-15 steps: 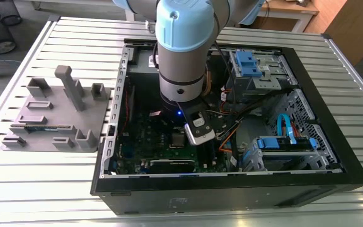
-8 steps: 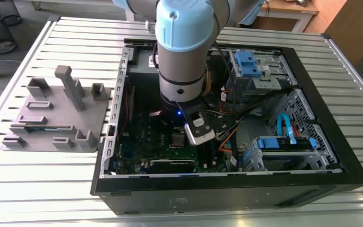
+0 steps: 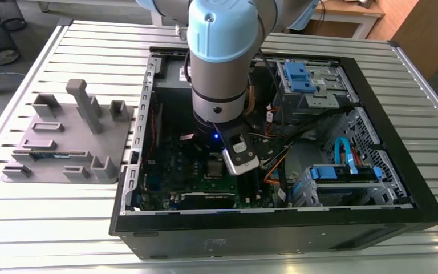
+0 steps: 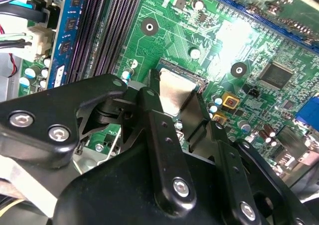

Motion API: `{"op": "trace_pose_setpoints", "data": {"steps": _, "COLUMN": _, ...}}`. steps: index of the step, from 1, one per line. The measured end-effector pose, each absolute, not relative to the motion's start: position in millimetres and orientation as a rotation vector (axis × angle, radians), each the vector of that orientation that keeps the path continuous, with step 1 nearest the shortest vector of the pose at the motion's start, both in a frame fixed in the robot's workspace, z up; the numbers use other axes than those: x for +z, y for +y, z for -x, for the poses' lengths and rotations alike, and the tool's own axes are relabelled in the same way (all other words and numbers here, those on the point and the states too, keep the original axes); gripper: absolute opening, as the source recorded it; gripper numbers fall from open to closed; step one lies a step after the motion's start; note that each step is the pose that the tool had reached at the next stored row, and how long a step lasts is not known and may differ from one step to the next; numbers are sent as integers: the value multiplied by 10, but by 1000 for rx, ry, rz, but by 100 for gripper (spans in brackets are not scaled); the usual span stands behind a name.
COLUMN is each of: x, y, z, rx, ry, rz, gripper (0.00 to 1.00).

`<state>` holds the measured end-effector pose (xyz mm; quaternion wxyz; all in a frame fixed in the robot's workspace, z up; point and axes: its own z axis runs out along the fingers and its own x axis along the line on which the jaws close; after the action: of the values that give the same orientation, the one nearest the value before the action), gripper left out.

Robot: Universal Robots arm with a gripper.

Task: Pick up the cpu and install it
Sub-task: 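Place the cpu into insertion slot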

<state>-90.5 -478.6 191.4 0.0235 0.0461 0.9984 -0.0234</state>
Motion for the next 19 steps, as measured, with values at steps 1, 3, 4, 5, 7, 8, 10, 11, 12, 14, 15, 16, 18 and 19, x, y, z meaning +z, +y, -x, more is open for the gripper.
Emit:
{"op": "trace_pose_setpoints", "data": {"steps": 1, "x": 1920, "y": -4786, "z": 906, "rx": -73, "ry": 3091, "rz": -143, "gripper": 42}}
{"op": "trace_pose_setpoints", "data": {"steps": 3, "x": 1930, "y": -4786, "z": 906, "rx": -73, "ry": 3091, "rz": -143, "gripper": 42}}
{"op": "trace_pose_setpoints", "data": {"steps": 4, "x": 1933, "y": -4786, "z": 906, "rx": -73, "ry": 3091, "rz": -143, "gripper": 42}}
{"op": "trace_pose_setpoints", "data": {"steps": 5, "x": 1934, "y": -4786, "z": 906, "rx": -73, "ry": 3091, "rz": -143, "gripper": 42}}
{"op": "trace_pose_setpoints", "data": {"steps": 7, "x": 1935, "y": -4787, "z": 906, "rx": -73, "ry": 3091, "rz": -143, "gripper": 42}}
{"op": "trace_pose_setpoints", "data": {"steps": 8, "x": 1935, "y": -4787, "z": 906, "rx": -73, "ry": 3091, "rz": -143, "gripper": 42}}
{"op": "trace_pose_setpoints", "data": {"steps": 10, "x": 1935, "y": -4787, "z": 906, "rx": -73, "ry": 3091, "rz": -143, "gripper": 42}}
{"op": "trace_pose_setpoints", "data": {"steps": 11, "x": 1935, "y": -4787, "z": 906, "rx": -73, "ry": 3091, "rz": -143, "gripper": 42}}
{"op": "trace_pose_setpoints", "data": {"steps": 12, "x": 1935, "y": -4787, "z": 906, "rx": -73, "ry": 3091, "rz": -143, "gripper": 42}}
{"op": "trace_pose_setpoints", "data": {"steps": 14, "x": 1937, "y": -4787, "z": 907, "rx": -74, "ry": 3091, "rz": -143, "gripper": 40}}
{"op": "trace_pose_setpoints", "data": {"steps": 15, "x": 1937, "y": -4787, "z": 907, "rx": -74, "ry": 3091, "rz": -143, "gripper": 40}}
{"op": "trace_pose_setpoints", "data": {"steps": 16, "x": 1937, "y": -4787, "z": 907, "rx": -74, "ry": 3091, "rz": -143, "gripper": 35}}
{"op": "trace_pose_setpoints", "data": {"steps": 18, "x": 1936, "y": -4787, "z": 907, "rx": -74, "ry": 3091, "rz": -143, "gripper": 35}}
{"op": "trace_pose_setpoints", "data": {"steps": 19, "x": 1936, "y": -4787, "z": 907, "rx": -73, "ry": 3091, "rz": -143, "gripper": 35}}
